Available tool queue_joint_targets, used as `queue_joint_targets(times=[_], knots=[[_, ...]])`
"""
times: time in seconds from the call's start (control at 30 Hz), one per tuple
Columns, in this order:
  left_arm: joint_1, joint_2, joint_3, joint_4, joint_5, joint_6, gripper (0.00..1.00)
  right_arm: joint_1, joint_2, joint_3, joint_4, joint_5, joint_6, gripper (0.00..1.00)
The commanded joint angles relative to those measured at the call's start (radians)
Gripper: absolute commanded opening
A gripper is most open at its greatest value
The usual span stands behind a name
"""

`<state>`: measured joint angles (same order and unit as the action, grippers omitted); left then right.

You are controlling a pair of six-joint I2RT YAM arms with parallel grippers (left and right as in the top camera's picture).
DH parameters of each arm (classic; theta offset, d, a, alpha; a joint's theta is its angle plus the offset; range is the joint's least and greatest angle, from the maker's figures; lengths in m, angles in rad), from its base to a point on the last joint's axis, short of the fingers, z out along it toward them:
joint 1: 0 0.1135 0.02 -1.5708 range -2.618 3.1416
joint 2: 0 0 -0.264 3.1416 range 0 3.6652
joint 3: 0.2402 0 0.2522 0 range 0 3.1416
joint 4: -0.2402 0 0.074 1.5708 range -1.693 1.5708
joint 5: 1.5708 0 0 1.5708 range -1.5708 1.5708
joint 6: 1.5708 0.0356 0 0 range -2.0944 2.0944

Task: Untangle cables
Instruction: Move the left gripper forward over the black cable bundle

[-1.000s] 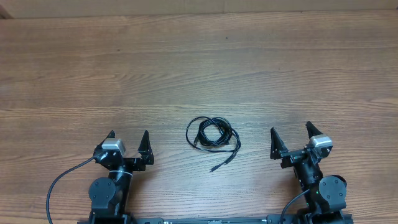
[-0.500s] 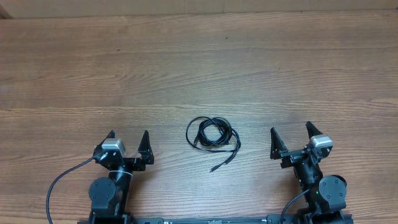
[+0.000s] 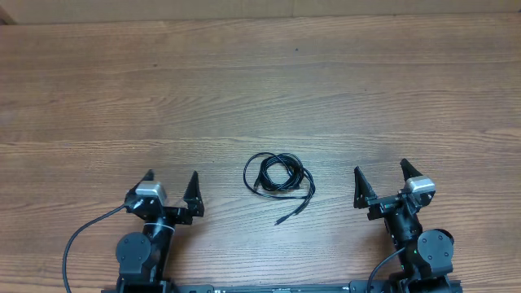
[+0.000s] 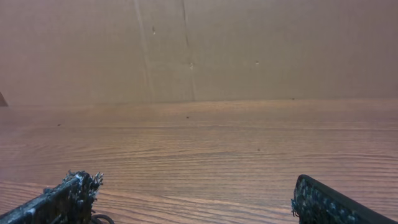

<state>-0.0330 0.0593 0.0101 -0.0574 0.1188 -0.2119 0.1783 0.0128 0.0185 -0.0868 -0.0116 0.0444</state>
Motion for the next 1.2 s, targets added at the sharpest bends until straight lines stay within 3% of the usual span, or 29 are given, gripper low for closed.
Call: queue_joint_targets(times=[0.0,0.13,0.53,0.8,1.17], knots=[[-0.002,0.002,0.005,0.009,0.207,-0.014,1.00,0.006,-0.010,-0.011,0.005,-0.006,-0.016,1.00],[-0.002,0.002,0.034,0.001,0.280,-0.016,1.00,0.006,-0.010,-0.011,0.005,-0.006,-0.016,1.00],[-0.002,0.082,0.257,-0.197,0.282,-0.035,0.99,0.006,-0.010,-0.011,0.005,-0.006,-0.016,1.00],[-0.002,0.320,0.470,-0.283,0.354,-0.035,1.00,0.006,-0.010,-0.011,0.005,-0.006,-0.016,1.00],[-0.014,0.687,0.911,-0.608,0.493,0.043,1.00,0.006,-0.010,-0.011,0.005,-0.006,-0.016,1.00]])
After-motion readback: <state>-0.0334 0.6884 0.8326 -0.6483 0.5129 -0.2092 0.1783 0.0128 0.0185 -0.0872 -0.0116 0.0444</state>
